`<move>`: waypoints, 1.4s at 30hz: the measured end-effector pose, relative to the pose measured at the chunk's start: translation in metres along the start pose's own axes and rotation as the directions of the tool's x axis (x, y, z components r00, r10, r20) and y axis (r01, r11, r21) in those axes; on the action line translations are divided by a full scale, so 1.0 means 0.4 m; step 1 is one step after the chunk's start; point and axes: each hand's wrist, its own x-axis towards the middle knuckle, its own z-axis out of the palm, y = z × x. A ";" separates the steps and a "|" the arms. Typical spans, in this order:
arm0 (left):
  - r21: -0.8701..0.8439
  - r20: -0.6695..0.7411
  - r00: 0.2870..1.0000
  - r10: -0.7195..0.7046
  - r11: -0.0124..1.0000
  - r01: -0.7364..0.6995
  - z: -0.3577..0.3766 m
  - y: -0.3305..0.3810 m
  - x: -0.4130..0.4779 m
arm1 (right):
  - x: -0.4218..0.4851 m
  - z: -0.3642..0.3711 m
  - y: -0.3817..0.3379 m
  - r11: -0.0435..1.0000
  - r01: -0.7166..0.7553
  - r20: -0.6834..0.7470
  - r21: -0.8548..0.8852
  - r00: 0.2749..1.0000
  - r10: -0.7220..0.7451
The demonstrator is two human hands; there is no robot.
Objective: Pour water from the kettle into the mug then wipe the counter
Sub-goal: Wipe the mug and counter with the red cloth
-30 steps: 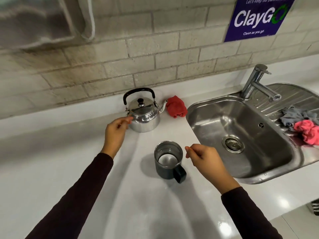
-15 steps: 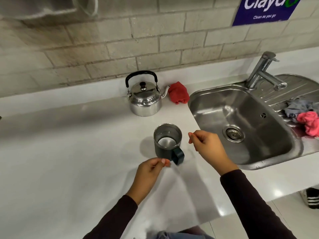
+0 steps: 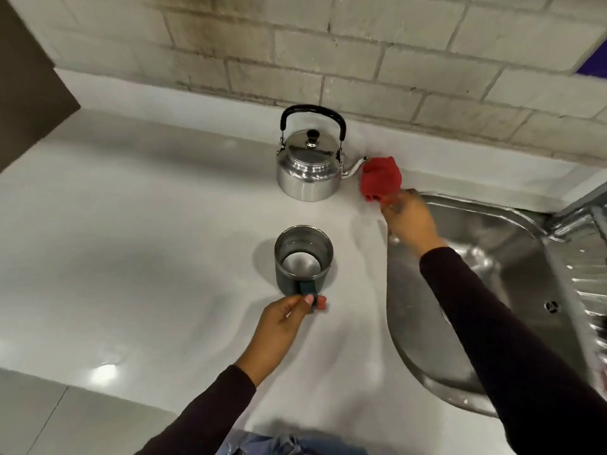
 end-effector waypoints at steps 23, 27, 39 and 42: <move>0.021 -0.168 0.986 -0.024 0.999 0.028 0.050 -0.019 0.022 | 0.097 -0.031 -0.036 0.881 -0.103 0.023 0.462 0.994 0.104; 0.024 -0.125 0.992 0.001 1.000 0.002 0.046 -0.022 0.029 | 0.001 -0.038 -0.025 0.789 -0.066 0.036 0.611 0.998 0.056; -0.012 -0.256 0.966 0.024 1.000 -0.028 0.076 -0.008 0.044 | -0.195 0.211 -0.018 1.000 0.000 0.257 -0.006 0.966 0.002; -0.116 -0.330 0.944 0.017 0.992 -0.058 0.074 0.010 0.055 | -0.210 0.248 -0.025 0.995 -0.011 0.186 -0.104 0.982 0.030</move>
